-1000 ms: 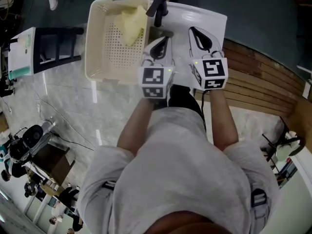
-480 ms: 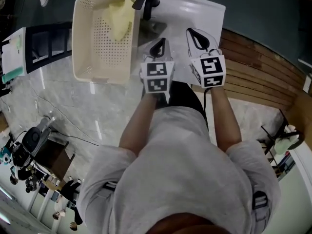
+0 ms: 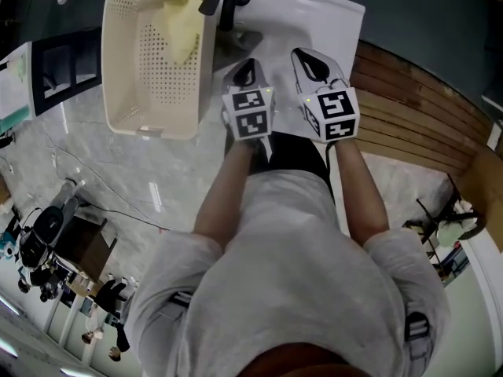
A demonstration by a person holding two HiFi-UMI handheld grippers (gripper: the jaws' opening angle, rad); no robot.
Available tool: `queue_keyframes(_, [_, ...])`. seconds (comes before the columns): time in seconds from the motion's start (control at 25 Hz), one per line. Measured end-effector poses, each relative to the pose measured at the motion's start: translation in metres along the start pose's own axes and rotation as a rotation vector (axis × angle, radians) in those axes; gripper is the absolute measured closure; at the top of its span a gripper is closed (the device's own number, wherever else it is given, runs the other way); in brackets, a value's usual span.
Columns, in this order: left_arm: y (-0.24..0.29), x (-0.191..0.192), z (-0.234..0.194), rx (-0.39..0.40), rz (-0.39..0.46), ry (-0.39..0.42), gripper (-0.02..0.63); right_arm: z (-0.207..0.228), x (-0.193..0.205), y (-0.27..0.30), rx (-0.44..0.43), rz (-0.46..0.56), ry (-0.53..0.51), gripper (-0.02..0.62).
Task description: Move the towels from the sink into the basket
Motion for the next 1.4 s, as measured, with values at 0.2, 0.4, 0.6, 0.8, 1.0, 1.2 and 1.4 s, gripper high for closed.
queue_keyframes(0.2, [0.026,0.006,-0.008,-0.039,-0.050,-0.010,0.586,0.006,0.002,0.004,-0.001,-0.002,0.021,0.589])
queue_keyframes(0.4, [0.050,0.011,-0.018,-0.080,-0.104,-0.024,0.586,0.008,0.002,0.006,-0.012,-0.010,0.024,0.589])
queue_keyframes(0.6, [0.066,0.019,-0.019,-0.085,-0.155,-0.048,0.578,0.014,0.005,0.006,-0.009,-0.021,0.036,0.589])
queue_keyframes(0.8, [0.081,0.025,-0.024,-0.107,-0.211,-0.099,0.506,0.020,0.005,0.004,-0.002,-0.024,0.043,0.589])
queue_keyframes(1.0, [0.093,0.031,-0.028,-0.130,-0.250,-0.127,0.454,0.025,0.004,0.002,0.004,-0.028,0.045,0.589])
queue_keyframes(1.2, [0.109,0.035,-0.033,-0.144,-0.277,-0.131,0.454,0.029,0.004,-0.001,0.013,-0.035,0.047,0.589])
queue_keyframes(1.4, [0.114,0.036,-0.046,-0.208,-0.298,-0.094,0.464,0.028,0.006,-0.004,0.016,-0.041,0.050,0.589])
Point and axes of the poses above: the fingertips, and each gripper's own axes: y forward along the fingers, z to its right, x out of its underside, the point moved 6 cm from there along -y, backward along the fingers, and after that the axes turned 5 degrees about -x, right-handed, at the moved point
